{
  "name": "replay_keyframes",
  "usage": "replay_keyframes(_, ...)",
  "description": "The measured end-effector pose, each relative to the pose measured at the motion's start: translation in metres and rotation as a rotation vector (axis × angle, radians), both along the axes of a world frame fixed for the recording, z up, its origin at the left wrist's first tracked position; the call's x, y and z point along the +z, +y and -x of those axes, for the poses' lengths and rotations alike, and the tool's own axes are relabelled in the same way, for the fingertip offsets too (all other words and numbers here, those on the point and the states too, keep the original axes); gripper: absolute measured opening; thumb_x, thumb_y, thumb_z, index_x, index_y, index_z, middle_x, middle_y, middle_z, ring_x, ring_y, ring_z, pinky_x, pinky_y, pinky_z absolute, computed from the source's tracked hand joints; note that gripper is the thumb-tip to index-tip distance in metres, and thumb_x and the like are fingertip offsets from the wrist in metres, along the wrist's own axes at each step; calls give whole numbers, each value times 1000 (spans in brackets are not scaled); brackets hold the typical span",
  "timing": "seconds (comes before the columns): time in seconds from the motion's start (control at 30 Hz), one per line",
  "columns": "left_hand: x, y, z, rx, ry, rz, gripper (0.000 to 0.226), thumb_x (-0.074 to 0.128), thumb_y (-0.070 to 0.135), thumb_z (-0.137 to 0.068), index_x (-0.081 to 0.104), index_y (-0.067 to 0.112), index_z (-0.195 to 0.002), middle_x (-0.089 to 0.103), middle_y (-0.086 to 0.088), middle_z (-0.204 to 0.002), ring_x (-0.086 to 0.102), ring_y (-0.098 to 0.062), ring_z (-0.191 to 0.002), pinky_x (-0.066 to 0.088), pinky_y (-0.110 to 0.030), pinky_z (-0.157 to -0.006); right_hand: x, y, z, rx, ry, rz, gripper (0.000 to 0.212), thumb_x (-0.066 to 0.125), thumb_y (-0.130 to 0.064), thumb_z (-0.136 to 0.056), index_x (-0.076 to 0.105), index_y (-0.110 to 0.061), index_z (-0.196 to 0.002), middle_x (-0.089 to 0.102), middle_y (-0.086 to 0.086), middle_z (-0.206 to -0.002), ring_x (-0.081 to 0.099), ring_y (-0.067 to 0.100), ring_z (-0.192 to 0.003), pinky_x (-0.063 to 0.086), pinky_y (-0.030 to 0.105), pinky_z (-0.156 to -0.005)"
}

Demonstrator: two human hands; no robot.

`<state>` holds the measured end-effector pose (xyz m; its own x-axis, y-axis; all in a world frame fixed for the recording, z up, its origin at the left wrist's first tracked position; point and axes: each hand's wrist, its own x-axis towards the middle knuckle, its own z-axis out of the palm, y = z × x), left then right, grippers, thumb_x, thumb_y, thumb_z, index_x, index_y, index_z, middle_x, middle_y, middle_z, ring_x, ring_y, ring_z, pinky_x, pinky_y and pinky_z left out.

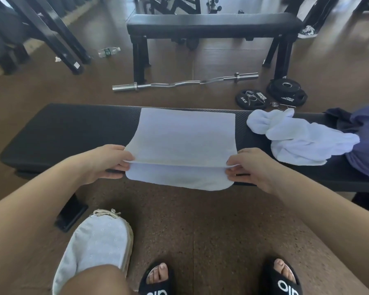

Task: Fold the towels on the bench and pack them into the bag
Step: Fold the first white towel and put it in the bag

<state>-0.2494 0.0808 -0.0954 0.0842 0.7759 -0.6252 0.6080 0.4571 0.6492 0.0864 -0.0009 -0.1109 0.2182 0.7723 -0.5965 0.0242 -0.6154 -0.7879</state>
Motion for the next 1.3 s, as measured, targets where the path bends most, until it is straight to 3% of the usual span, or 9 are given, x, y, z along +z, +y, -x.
replay_keyframes(0.17,-6,-13,0,0,110,-3,23,55,25,-104,62,21,-125,64,-1,-122,62,-19,-111,52,-42,-102,-7,-18,2,111,-256,-46,10,69,-14,-92,67,-10,-101,73,13,-96,74,22,-85,62,35,-79)
replay_keyframes(0.3,-10,-21,-2,6,131,-35,21,54,29,-103,63,22,-122,63,2,-121,61,-19,-109,51,-42,-99,-14,-32,6,117,-314,-60,7,64,-22,-97,67,-16,-100,71,5,-99,70,17,-90,59,32,-83)
replay_keyframes(0.47,-15,-34,-2,83,120,-68,23,53,28,-104,66,13,-115,65,-10,-110,64,-28,-104,52,-35,-83,-20,-40,14,77,-229,-12,15,61,-25,-99,65,-18,-111,66,3,-109,65,20,-101,55,34,-86)
replay_keyframes(0.63,-31,-43,6,221,-98,3,22,60,31,-102,69,19,-117,68,-2,-124,66,-21,-113,50,-41,-102,-34,-43,19,-56,-62,53,28,66,-17,-96,62,-17,-124,58,3,-122,55,25,-116,49,48,-103)
replay_keyframes(0.77,-39,-50,8,301,-189,-5,24,60,36,-101,71,20,-116,73,-2,-118,69,-20,-110,44,-46,-111,-41,-44,22,-116,0,74,29,68,-13,-92,64,-15,-120,60,2,-118,56,23,-111,49,45,-103)
replay_keyframes(0.93,-34,-56,2,332,-321,-35,24,53,29,-105,68,17,-120,76,-3,-114,71,-20,-108,44,-42,-107,-44,-44,20,-120,-27,67,28,66,-15,-92,63,-17,-120,58,0,-118,52,23,-115,45,42,-103)
replay_keyframes(1.03,-36,-61,1,391,-430,-8,25,52,28,-105,63,16,-124,70,-11,-119,68,-28,-114,43,-50,-110,-49,-47,25,-107,50,71,39,65,-18,-91,59,-20,-129,55,-1,-131,48,24,-125,38,44,-111)
replay_keyframes(1.17,-40,-65,-2,459,-513,55,27,55,31,-104,63,18,-127,66,-11,-125,65,-32,-118,41,-58,-112,-54,-55,31,-70,67,52,33,63,-19,-94,59,-24,-126,53,-4,-132,43,21,-129,28,46,-117)
replay_keyframes(1.3,-35,-67,-2,508,-517,58,17,58,28,-103,63,21,-118,65,-4,-121,64,-26,-115,46,-50,-107,-54,-61,31,-67,106,26,35,66,-23,-87,64,-25,-122,56,-6,-134,43,20,-130,25,47,-118)
